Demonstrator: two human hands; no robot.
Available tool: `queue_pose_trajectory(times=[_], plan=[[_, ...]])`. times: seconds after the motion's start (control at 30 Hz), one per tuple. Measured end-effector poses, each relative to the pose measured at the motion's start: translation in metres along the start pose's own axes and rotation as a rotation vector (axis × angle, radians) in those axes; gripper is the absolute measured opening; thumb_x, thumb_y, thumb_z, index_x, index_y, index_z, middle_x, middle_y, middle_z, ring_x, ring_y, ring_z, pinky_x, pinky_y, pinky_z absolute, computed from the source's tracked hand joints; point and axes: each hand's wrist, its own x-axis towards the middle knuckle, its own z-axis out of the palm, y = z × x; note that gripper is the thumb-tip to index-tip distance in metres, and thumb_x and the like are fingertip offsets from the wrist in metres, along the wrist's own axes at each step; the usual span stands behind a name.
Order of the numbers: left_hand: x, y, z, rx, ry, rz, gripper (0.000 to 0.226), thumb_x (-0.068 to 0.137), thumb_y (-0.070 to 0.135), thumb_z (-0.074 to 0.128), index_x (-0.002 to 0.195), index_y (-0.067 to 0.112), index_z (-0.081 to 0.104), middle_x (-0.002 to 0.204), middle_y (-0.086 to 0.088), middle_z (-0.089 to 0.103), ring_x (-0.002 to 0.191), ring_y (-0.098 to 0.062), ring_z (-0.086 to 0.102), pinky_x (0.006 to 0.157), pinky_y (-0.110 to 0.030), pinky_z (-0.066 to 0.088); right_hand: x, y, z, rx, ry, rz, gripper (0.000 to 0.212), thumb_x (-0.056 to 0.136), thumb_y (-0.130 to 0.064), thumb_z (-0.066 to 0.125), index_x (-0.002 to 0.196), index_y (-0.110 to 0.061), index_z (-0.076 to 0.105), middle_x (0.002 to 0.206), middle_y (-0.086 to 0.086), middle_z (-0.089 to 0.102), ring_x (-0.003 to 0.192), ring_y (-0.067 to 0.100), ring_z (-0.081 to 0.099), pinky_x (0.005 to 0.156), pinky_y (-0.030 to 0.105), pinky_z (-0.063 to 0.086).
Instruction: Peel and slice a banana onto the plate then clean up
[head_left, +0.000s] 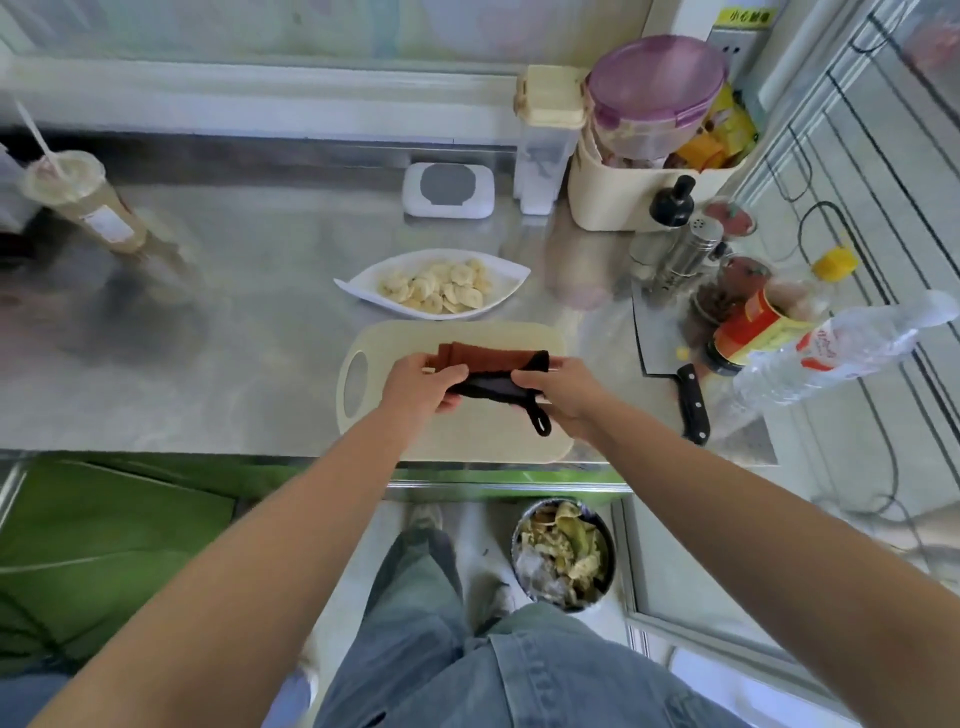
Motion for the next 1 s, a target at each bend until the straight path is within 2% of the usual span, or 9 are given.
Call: queue_pose_trajectory(times=[0.1, 0.17, 0.33, 0.5, 0.57, 0.67, 0.77, 0.87, 1.0], plan=[[0.04, 0.025, -0.016, -0.043, 0.035, 0.023, 0.013, 0.083, 0.009, 0.07, 0.093, 0.005, 0.064, 0.079, -0.012, 0.063, 0.056, -0.018, 0.059, 0.069, -0.033, 0.057, 0.032, -0.032, 0.023, -0.04, 0.062, -0.09, 0.012, 0.082, 0.005, 0.067, 0.091, -0.001, 0.062, 0.083, 0.01, 0.063, 0.074, 0.023, 0.063, 0.058, 0.024, 0.054], [0.071, 0.044, -0.028, -0.062, 0.05, 0.03, 0.019, 0.083, 0.011, 0.07, 0.1, 0.005, 0.063, 0.08, -0.009, 0.064, 0.06, -0.019, 0.062, 0.066, -0.029, 0.058, 0.059, -0.053, 0.038, -0.018, 0.132, -0.139, 0.022, 0.08, 0.003, 0.07, 0.086, -0.01, 0.053, 0.091, 0.011, 0.062, 0.081, 0.025, 0.064, 0.065, 0.03, 0.055], [0.154, 0.09, -0.047, -0.005, 0.048, 0.032, 0.018, 0.084, 0.013, 0.067, 0.097, 0.001, 0.064, 0.072, -0.011, 0.064, 0.057, -0.022, 0.063, 0.06, -0.03, 0.054, 0.129, -0.1, 0.071, -0.032, 0.234, -0.135, 0.043, 0.079, -0.006, 0.073, 0.11, -0.016, 0.044, 0.106, 0.014, 0.06, 0.09, 0.025, 0.064, 0.07, 0.032, 0.053], [0.221, 0.124, -0.052, 0.034, 0.054, 0.067, 0.007, 0.087, 0.013, 0.064, 0.091, 0.007, 0.065, 0.075, -0.012, 0.064, 0.065, -0.026, 0.064, 0.08, -0.041, 0.057, 0.19, -0.14, 0.091, -0.011, 0.267, -0.124, 0.046, 0.081, -0.003, 0.068, 0.12, -0.015, 0.046, 0.113, 0.016, 0.06, 0.1, 0.028, 0.063, 0.086, 0.039, 0.054], [0.243, 0.134, -0.053, 0.076, 0.057, 0.093, 0.007, 0.088, 0.013, 0.063, 0.082, 0.015, 0.065, 0.073, -0.01, 0.065, 0.071, -0.028, 0.067, 0.08, -0.043, 0.057, 0.208, -0.152, 0.096, -0.029, 0.272, -0.126, 0.051, 0.082, -0.004, 0.066, 0.128, -0.016, 0.046, 0.116, 0.012, 0.059, 0.103, 0.027, 0.062, 0.085, 0.036, 0.054], [0.272, 0.151, -0.051, 0.092, 0.037, 0.133, 0.009, 0.091, 0.013, 0.057, 0.09, 0.012, 0.066, 0.074, -0.006, 0.064, 0.073, -0.024, 0.064, 0.08, -0.039, 0.057, 0.229, -0.17, 0.101, -0.043, 0.275, -0.174, 0.062, 0.086, -0.004, 0.061, 0.141, -0.018, 0.037, 0.129, 0.006, 0.054, 0.109, 0.021, 0.057, 0.081, 0.026, 0.049], [0.291, 0.165, -0.049, 0.233, -0.011, 0.196, 0.02, 0.094, 0.021, 0.05, 0.105, 0.015, 0.066, 0.093, -0.005, 0.064, 0.088, -0.022, 0.061, 0.077, -0.03, 0.05, 0.246, -0.18, 0.101, -0.009, 0.277, -0.202, 0.07, 0.088, -0.002, 0.055, 0.149, -0.019, 0.025, 0.142, 0.0, 0.044, 0.121, 0.017, 0.048, 0.095, 0.028, 0.042], [0.306, 0.162, -0.051, 0.36, -0.054, 0.169, 0.042, 0.096, 0.032, 0.048, 0.136, 0.019, 0.049, 0.139, -0.003, 0.05, 0.123, -0.023, 0.049, 0.103, -0.037, 0.041, 0.257, -0.176, 0.099, -0.132, 0.219, -0.178, 0.07, 0.085, -0.004, 0.055, 0.147, -0.022, 0.031, 0.131, -0.001, 0.052, 0.116, 0.019, 0.052, 0.089, 0.028, 0.042], [0.301, 0.152, -0.054, 0.502, -0.038, 0.176, 0.039, 0.097, 0.025, 0.047, 0.136, 0.02, 0.049, 0.142, -0.003, 0.046, 0.125, -0.021, 0.047, 0.103, -0.031, 0.039, 0.257, -0.162, 0.092, -0.247, 0.259, -0.158, 0.066, 0.086, -0.005, 0.054, 0.147, -0.018, 0.031, 0.142, -0.002, 0.045, 0.127, 0.018, 0.044, 0.102, 0.034, 0.039]])
